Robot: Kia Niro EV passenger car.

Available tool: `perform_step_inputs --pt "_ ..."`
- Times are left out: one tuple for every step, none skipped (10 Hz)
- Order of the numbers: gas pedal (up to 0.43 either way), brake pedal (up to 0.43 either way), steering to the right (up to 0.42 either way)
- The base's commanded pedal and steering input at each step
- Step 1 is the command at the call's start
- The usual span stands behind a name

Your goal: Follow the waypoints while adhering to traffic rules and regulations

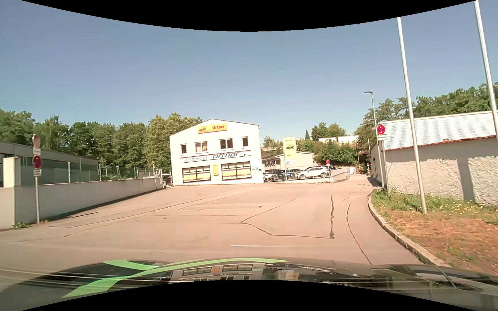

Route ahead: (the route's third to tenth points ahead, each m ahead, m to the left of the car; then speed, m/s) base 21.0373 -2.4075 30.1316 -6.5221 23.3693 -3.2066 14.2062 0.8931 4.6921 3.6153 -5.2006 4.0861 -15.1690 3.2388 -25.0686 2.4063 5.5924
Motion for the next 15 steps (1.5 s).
perform_step_inputs --pt "0.02 0.0 0.092" --pt "0.008 0.0 0.108" --pt "0.008 0.0 0.119" --pt "0.008 0.0 0.135" --pt "0.008 0.0 0.15" --pt "0.008 0.0 0.153" --pt "0.008 0.0 0.153" --pt "0.008 0.0 0.149" --pt "0.0 0.0 0.143" --pt "0.0 0.0 0.135" --pt "0.0 0.0 0.13" --pt "0.0 0.0 0.123" --pt "0.0 0.0 0.119" --pt "0.0 0.0 0.119" --pt "0.0 0.0 0.119"
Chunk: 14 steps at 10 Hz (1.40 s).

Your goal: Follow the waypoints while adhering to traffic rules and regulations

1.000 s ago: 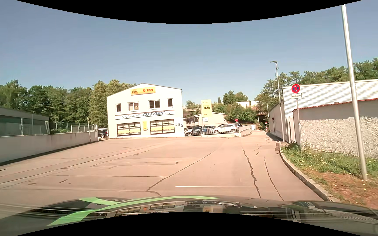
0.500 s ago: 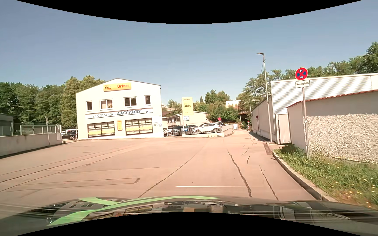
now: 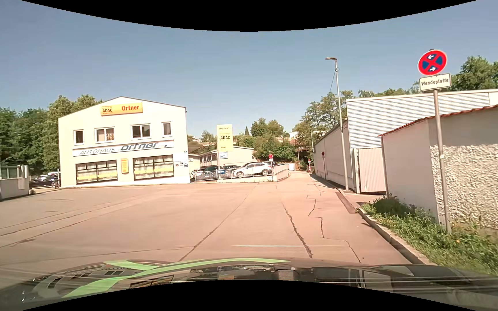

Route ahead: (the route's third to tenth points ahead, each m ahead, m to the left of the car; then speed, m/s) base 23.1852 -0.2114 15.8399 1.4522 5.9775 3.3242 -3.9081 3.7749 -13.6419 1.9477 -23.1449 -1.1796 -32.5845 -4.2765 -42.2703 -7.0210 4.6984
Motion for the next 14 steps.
perform_step_inputs --pt "0.0 0.0 0.118" --pt "0.0 0.0 0.114" --pt "0.0 0.0 0.109" --pt "0.0 0.0 0.103" --pt "0.0 0.0 0.1" --pt "0.0 0.0 0.094" --pt "0.0 0.0 0.087" --pt "0.0 0.0 0.081" --pt "0.0 0.0 0.076" --pt "0.0 0.0 0.07" --pt "0.0 0.0 0.064" --pt "0.0 0.0 0.063" --pt "0.0 0.0 0.063" --pt "0.0 0.0 0.063"
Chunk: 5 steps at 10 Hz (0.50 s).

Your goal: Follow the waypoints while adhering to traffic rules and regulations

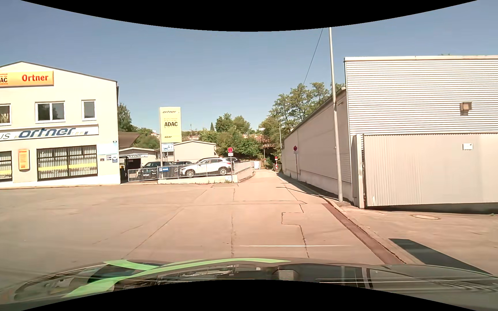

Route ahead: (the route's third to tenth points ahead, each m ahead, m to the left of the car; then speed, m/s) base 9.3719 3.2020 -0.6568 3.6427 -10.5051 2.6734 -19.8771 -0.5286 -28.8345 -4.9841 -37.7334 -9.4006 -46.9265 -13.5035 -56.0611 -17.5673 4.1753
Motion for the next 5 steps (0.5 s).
perform_step_inputs --pt "0.0 0.0 0.061" --pt "0.0 0.0 0.059" --pt "0.0 0.0 0.053" --pt "0.0 0.0 0.048" --pt "0.0 0.0 0.048"
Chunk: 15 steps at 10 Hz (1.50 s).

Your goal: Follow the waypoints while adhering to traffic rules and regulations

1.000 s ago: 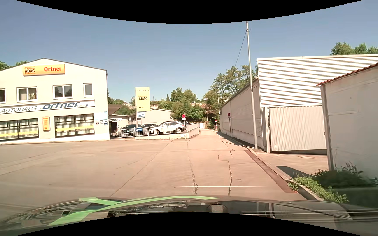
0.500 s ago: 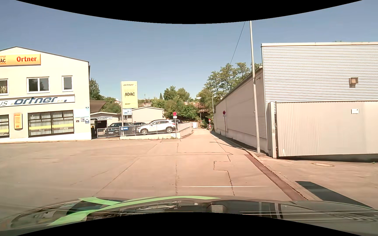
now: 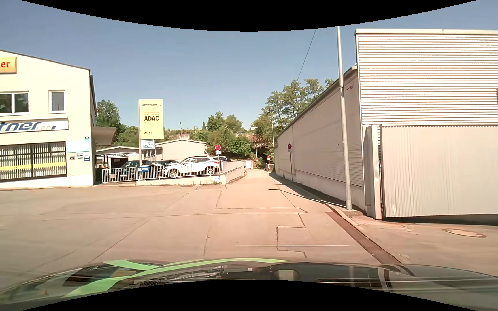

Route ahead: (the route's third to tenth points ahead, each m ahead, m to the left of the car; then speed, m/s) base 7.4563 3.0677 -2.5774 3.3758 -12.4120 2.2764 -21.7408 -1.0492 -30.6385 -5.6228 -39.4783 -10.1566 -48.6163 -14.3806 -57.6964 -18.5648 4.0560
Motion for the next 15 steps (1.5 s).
perform_step_inputs --pt "0.0 0.0 0.045" --pt "0.0 0.0 0.038" --pt "0.0 0.0 0.032" --pt "0.0 0.0 0.028" --pt "0.0 0.0 0.025" --pt "0.0 0.0 0.021" --pt "0.0 0.0 0.017" --pt "0.0 0.0 0.005" --pt "0.0 0.0 -0.008" --pt "0.0 0.0 -0.023" --pt "0.0 0.0 -0.046" --pt "0.0 0.0 -0.068" --pt "0.0 0.0 -0.086" --pt "0.0 0.0 -0.102" --pt "0.0 0.0 -0.114"
